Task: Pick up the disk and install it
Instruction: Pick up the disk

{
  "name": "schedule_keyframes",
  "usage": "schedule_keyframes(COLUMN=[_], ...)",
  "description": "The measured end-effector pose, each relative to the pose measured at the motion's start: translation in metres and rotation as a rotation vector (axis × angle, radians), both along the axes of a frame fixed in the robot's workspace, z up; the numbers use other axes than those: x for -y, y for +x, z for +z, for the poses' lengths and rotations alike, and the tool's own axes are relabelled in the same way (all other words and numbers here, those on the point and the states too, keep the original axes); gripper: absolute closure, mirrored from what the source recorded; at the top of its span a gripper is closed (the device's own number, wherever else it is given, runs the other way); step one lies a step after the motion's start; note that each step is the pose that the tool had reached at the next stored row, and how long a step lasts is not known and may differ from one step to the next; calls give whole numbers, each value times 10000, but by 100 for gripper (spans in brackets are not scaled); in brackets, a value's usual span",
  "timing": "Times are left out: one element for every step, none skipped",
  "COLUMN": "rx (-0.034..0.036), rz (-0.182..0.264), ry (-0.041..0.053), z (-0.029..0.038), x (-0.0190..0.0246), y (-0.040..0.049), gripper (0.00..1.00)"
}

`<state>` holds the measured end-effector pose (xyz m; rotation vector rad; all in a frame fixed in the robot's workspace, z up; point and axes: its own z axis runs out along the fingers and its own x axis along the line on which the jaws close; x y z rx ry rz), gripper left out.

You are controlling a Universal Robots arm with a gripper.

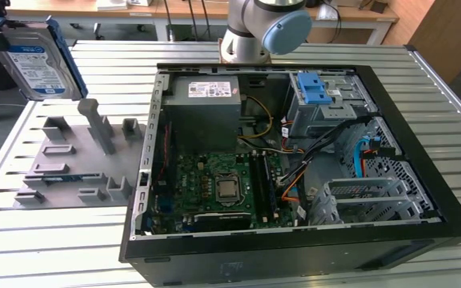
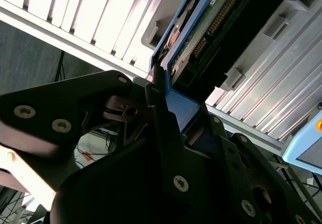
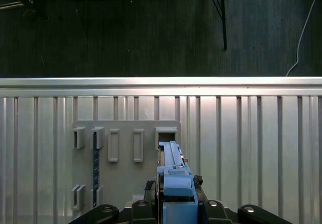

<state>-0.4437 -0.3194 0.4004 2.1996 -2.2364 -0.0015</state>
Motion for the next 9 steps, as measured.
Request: schedule_keyframes(rx=[-1,-1,-1,-1,-1,0,0,-1,-1], rz=[0,0,0,0,0,0,0,-1,0], ry=[0,0,-1,-1,0,0,0,0,0], z=[4,8,12,16,20,22,25,28,31], x=[0,0,0,0,0,0,0,0,0], y=[0,0,0,0,0,0,0,0,0], gripper=[64,64,64,64,64,64,64,64,64])
